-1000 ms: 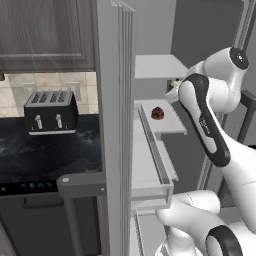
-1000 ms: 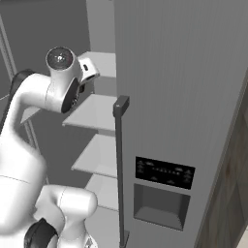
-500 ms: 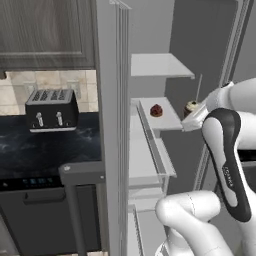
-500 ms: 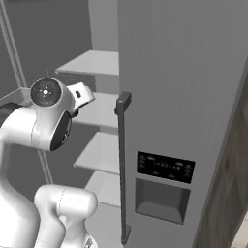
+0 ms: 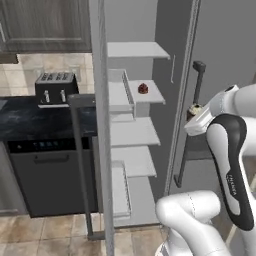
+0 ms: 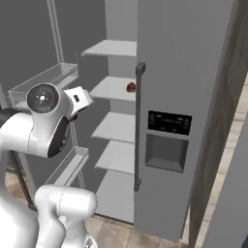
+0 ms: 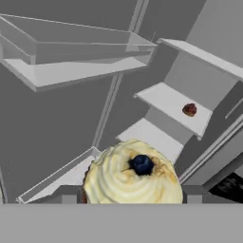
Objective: Take the cupcake and cake from the fridge and place them on the empty tray on the dining counter.
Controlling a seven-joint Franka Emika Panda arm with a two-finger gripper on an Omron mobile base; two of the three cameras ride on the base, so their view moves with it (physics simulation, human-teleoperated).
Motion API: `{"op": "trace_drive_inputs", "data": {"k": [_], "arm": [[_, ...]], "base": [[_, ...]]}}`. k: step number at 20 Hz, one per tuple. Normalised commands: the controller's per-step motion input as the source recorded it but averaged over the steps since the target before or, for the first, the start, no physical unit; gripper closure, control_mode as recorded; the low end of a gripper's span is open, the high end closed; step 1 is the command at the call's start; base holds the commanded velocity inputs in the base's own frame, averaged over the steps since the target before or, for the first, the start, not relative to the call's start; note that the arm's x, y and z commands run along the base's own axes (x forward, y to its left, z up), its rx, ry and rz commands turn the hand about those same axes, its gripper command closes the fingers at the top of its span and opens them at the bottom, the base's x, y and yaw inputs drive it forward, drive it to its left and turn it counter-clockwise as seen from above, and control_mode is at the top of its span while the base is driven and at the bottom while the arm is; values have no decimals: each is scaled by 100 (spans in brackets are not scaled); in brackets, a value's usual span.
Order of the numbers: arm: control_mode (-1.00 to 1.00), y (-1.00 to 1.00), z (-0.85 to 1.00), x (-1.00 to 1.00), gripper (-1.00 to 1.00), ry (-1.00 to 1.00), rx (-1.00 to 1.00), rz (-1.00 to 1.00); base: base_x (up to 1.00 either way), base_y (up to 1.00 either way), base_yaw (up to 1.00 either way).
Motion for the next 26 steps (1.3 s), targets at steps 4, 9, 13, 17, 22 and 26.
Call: {"op": "trace_drive_inputs", "data": {"k": [4,9,13,17,22,26], "arm": [[100,0,0,0,100,0,0,0],[100,0,0,0,100,0,0,0],[100,0,0,0,100,0,0,0],[100,0,0,0,100,0,0,0],[100,0,0,0,100,0,0,0],[100,0,0,0,100,0,0,0]], "base": [[-100,-7,5],[-87,0,21],[-60,0,29],[-45,0,36],[-27,1,50],[-19,5,59]]}}
